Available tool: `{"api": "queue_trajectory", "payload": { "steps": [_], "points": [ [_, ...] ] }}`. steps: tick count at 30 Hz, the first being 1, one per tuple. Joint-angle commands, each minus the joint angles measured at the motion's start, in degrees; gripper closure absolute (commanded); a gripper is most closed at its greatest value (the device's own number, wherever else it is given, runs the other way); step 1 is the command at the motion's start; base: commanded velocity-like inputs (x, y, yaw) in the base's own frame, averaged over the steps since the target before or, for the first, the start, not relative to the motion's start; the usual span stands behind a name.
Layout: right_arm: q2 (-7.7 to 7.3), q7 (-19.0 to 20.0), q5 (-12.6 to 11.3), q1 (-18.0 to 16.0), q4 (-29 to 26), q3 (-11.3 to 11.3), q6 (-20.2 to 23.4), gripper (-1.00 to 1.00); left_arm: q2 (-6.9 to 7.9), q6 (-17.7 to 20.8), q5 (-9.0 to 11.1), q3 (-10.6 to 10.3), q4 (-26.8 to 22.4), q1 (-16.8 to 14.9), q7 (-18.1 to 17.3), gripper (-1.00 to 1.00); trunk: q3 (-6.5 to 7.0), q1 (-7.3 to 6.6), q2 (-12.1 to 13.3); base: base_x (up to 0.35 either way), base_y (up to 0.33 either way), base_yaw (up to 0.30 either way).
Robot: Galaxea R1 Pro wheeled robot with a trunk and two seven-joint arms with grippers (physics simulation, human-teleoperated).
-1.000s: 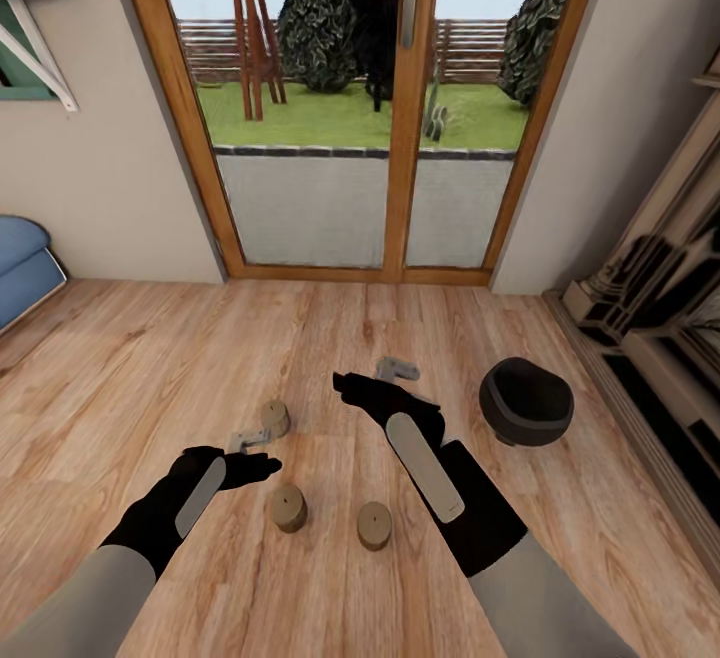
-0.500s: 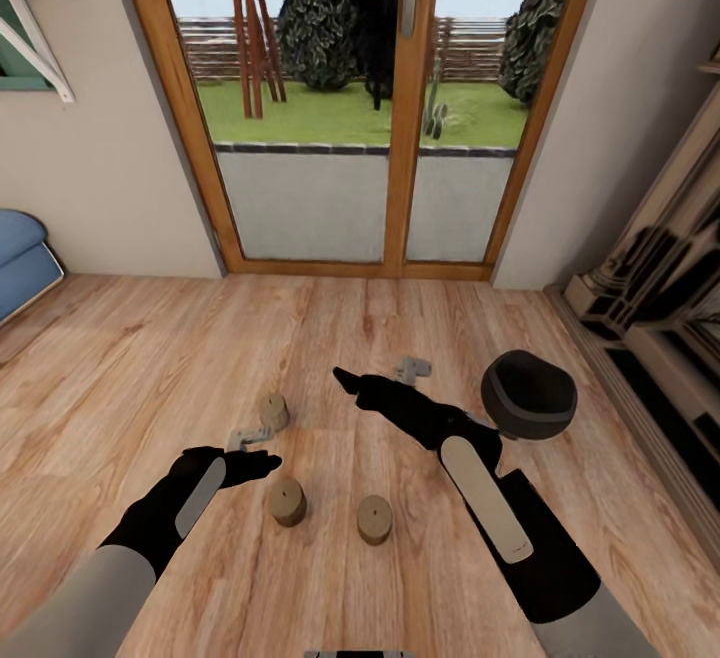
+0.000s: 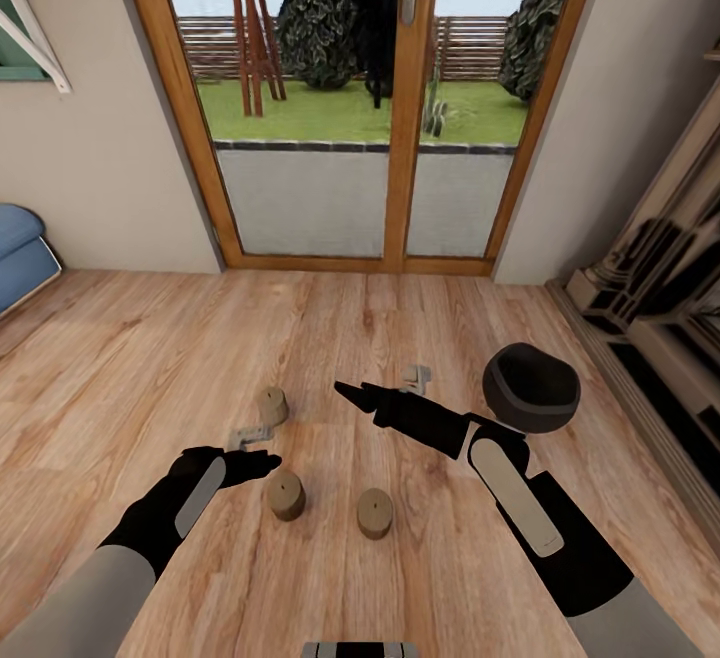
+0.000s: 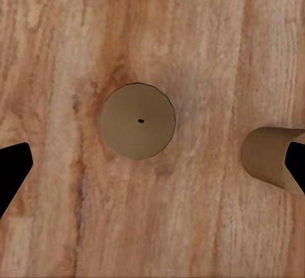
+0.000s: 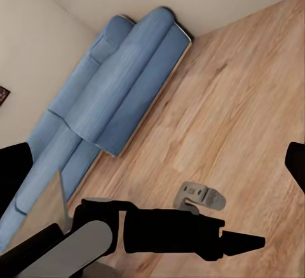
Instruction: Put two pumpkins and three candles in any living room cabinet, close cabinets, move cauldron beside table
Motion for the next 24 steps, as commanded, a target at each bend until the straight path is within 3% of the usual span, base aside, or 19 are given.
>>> {"api": "queue_trajectory", "payload": {
  "steps": [1,8,24],
  "points": [
    [-0.04,0.08,-0.22,-0.04,0.03,0.04,0.25,-1.00,0.05,-0.09,0.56,-0.24,-0.08,-0.02,0.42,-1.00,-0.04,-0.01,-0.02,0.000,0.000,0.000],
    [-0.06,0.23,-0.11,-0.04,0.22,0.05,0.33,-1.00,0.02,-2.72,0.69,-0.25,-0.04,-0.01,0.41,-1.00,-0.04,-0.01,-0.02,0.013,0.007,0.000],
    [-0.06,0.22,-0.09,-0.05,0.17,0.05,0.34,-1.00,-0.03,-2.88,0.90,-0.28,0.15,0.02,0.41,-1.00,-0.04,-0.01,-0.02,0.145,0.029,0.000]
  ]
}}
